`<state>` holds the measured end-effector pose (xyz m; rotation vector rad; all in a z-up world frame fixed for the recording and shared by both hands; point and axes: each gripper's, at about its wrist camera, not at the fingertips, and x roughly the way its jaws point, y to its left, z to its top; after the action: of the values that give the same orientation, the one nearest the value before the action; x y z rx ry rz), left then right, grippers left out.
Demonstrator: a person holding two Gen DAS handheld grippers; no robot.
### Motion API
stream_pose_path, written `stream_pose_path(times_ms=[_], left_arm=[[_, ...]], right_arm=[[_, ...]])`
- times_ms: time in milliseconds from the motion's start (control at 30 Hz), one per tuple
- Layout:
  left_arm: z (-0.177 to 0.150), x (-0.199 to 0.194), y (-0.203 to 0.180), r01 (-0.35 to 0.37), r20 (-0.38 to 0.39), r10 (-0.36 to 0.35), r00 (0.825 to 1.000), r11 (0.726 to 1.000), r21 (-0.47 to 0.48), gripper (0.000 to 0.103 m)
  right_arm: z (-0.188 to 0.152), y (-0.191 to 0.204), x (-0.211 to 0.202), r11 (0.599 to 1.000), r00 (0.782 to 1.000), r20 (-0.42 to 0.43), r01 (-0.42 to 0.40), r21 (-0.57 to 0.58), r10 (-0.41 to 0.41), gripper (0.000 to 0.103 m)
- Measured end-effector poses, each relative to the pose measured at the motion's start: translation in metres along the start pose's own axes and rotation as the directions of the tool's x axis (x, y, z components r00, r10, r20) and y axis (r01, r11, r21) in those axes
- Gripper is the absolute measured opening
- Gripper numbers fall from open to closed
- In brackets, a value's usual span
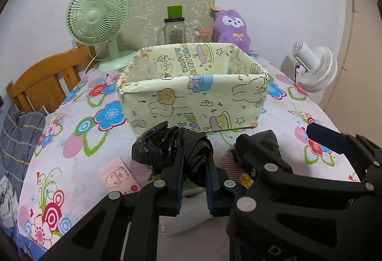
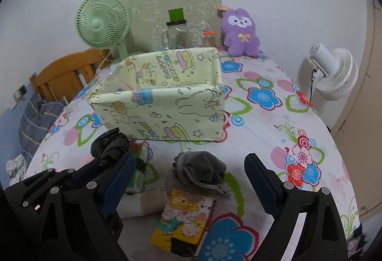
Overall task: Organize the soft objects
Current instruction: 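Grasp the grey sock with the right gripper, then carry the black bag roll and grey sock over the fabric box with both grippers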
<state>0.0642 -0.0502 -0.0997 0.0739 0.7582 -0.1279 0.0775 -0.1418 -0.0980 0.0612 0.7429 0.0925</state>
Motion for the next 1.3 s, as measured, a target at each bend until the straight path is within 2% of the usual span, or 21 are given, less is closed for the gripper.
stream_pose_path(times_ms=[233, 400, 500, 600, 633, 700, 733, 867, 1300], left_arm=[[0.001, 0.013, -0.009, 0.015, -0.026, -0.014, 1.0, 1.0, 0.024, 0.013], [0.002, 0.021, -0.013, 0.024, -0.043, -0.022, 0.999, 0.999, 0.035, 0.013], [0.001, 0.025, -0.015, 0.031, -0.055, -0.029, 0.998, 0.999, 0.041, 0.013], [0.0, 0.027, -0.018, 0.032, -0.058, -0.03, 0.998, 0.999, 0.044, 0.013], [0.001, 0.027, -0.018, 0.034, -0.058, -0.032, 0.998, 0.999, 0.043, 0.013], [0.001, 0.027, -0.018, 0.034, -0.057, -0.032, 0.998, 0.998, 0.043, 0.013], [0.001, 0.026, -0.018, 0.033, -0.055, -0.031, 0.998, 0.999, 0.043, 0.013], [0.001, 0.023, -0.019, 0.028, -0.049, -0.026, 0.998, 0.999, 0.044, 0.013], [0.012, -0.002, -0.015, 0.035, 0.012, -0.036, 0.999, 0.999, 0.035, 0.013]], right_arm=[[-0.001, -0.015, 0.016, 0.999, 1.0, -0.03, 0.001, 0.036, 0.0, 0.094], [-0.002, -0.02, 0.028, 0.998, 0.998, -0.054, -0.014, 0.057, 0.017, 0.086], [-0.002, -0.022, 0.036, 0.998, 0.997, -0.071, -0.025, 0.066, 0.029, 0.078], [-0.004, -0.023, 0.04, 0.996, 0.996, -0.082, -0.04, 0.08, 0.047, 0.063], [-0.004, -0.024, 0.041, 0.995, 0.995, -0.084, -0.043, 0.087, 0.05, 0.053], [-0.004, -0.026, 0.042, 0.994, 0.995, -0.086, -0.051, 0.098, 0.059, 0.05], [-0.003, -0.025, 0.041, 0.994, 0.995, -0.082, -0.049, 0.097, 0.057, 0.042], [-0.002, -0.023, 0.037, 0.995, 0.996, -0.072, -0.046, 0.087, 0.053, 0.032], [0.009, -0.016, 0.012, 0.996, 0.998, -0.011, -0.054, 0.072, 0.055, 0.028]])
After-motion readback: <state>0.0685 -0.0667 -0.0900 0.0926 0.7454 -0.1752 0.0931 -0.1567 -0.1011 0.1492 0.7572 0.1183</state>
